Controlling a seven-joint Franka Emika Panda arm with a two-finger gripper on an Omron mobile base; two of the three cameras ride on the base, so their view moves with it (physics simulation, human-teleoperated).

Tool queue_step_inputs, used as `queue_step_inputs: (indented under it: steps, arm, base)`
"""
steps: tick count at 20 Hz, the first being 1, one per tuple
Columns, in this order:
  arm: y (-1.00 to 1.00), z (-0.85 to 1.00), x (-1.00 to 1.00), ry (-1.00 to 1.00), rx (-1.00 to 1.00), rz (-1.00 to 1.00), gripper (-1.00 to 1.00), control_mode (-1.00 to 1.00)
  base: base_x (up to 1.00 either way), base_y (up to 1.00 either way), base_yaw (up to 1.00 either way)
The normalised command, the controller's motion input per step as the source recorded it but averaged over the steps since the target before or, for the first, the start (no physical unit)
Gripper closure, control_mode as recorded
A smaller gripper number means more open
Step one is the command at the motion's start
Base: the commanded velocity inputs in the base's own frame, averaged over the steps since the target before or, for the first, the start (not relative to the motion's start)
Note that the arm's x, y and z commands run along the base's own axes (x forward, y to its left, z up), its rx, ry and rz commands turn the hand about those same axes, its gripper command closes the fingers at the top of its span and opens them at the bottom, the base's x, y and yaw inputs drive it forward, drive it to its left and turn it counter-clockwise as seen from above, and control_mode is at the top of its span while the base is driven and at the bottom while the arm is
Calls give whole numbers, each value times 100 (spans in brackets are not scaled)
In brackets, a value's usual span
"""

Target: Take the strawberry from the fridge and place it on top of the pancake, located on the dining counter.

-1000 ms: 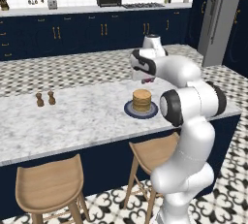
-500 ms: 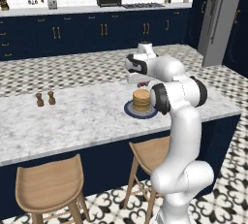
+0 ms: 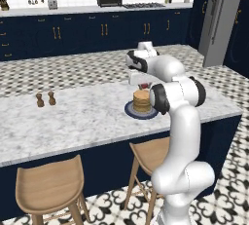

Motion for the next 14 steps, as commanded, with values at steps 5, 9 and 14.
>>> queue_step_inputs:
  steps: [5, 9, 14]
  arm:
    - [1, -24, -2, 5, 0, 0, 100, -100]
    - [0, -24, 0, 1, 0, 0, 100, -100]
    - [0, -22, 8, 0, 0, 3, 100, -100]
  base:
    - [0, 0, 0]
    - [0, 0, 0]
    - [0, 0, 0]
